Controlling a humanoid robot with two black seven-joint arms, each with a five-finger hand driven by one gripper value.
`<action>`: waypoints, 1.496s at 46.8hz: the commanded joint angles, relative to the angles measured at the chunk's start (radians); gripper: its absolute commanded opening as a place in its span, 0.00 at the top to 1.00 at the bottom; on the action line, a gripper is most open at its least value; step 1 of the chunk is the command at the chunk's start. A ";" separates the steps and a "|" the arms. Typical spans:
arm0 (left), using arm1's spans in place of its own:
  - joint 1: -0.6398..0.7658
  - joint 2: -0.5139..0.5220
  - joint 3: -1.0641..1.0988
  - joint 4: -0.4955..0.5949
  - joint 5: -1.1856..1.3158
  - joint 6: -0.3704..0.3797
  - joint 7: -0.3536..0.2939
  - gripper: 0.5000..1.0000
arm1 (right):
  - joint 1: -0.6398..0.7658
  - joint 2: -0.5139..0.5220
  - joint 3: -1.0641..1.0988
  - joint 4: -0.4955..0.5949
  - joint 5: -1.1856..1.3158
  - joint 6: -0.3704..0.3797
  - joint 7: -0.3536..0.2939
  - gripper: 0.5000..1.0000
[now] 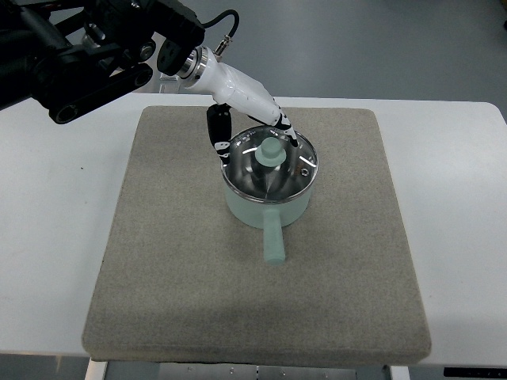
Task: Place lid left of pot with left hand
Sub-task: 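Close the left hand fingers around the lid knob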
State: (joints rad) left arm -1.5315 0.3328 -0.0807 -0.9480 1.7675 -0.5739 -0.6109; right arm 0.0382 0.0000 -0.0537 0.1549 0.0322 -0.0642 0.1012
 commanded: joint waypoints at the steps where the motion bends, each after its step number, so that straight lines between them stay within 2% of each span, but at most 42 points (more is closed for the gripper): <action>1: -0.001 0.000 -0.002 0.001 -0.005 -0.001 0.000 0.02 | 0.000 0.000 0.000 0.000 0.000 0.000 0.000 0.16; 15: 0.007 -0.014 -0.004 0.026 -0.031 0.006 0.000 0.01 | -0.001 0.000 0.000 0.000 0.000 0.000 0.000 0.16; 22: 0.008 -0.031 -0.004 0.060 -0.030 0.055 0.000 0.02 | 0.000 0.000 0.000 0.000 0.000 0.000 0.000 0.16; 61: 0.004 -0.041 0.012 0.049 -0.013 0.054 0.000 0.05 | 0.000 0.000 0.000 0.000 0.000 0.000 0.000 0.16; 65: 0.001 -0.043 0.012 0.046 -0.013 0.052 0.000 0.09 | 0.000 0.000 0.000 0.000 0.000 0.000 0.000 0.16; 70: 0.001 -0.043 0.013 0.043 -0.011 0.051 0.000 0.20 | 0.000 0.000 0.000 0.000 0.000 0.000 0.000 0.16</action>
State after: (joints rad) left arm -1.5310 0.2899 -0.0682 -0.9037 1.7558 -0.5228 -0.6109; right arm 0.0383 0.0000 -0.0537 0.1549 0.0322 -0.0642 0.1012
